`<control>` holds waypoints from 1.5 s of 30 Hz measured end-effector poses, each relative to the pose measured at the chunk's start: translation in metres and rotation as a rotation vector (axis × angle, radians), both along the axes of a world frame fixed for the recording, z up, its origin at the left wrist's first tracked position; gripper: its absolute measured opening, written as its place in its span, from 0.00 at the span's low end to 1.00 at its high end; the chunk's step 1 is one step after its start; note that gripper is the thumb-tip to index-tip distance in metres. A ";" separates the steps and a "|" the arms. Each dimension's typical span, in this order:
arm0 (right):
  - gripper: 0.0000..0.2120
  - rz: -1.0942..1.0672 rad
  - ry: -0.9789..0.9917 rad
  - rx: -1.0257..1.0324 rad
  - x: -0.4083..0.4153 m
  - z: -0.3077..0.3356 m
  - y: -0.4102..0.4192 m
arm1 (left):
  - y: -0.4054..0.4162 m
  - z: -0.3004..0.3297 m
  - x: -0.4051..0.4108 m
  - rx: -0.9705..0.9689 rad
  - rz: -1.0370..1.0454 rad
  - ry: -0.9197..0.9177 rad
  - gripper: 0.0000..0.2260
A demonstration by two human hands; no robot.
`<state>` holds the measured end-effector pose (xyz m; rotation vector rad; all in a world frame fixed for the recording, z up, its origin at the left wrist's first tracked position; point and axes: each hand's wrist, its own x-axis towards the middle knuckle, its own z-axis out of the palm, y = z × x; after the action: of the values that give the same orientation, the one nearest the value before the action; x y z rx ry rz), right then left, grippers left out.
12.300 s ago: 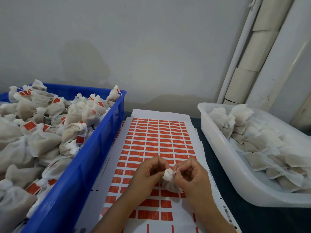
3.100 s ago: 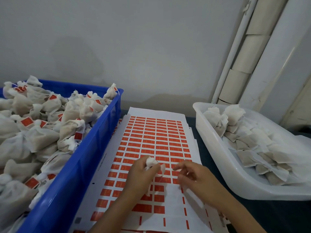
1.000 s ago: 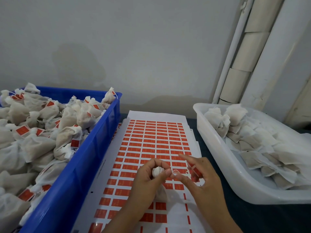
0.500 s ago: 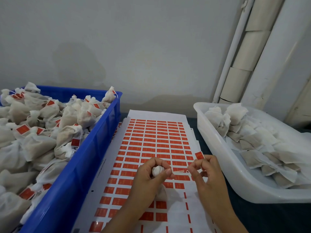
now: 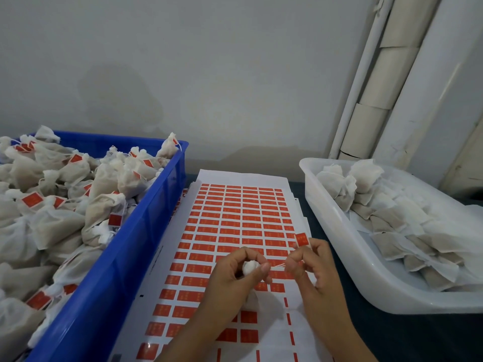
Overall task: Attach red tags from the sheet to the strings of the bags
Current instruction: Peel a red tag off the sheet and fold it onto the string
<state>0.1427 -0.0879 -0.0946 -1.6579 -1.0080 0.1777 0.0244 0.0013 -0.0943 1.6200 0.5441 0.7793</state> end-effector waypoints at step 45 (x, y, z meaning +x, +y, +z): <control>0.14 0.135 0.149 0.123 -0.006 0.023 -0.011 | 0.000 -0.011 0.007 -0.153 0.085 0.018 0.03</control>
<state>0.1368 -0.0990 -0.0714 -1.4445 -0.9978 0.3181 0.0317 0.0011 -0.1050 1.4715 0.6733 0.7674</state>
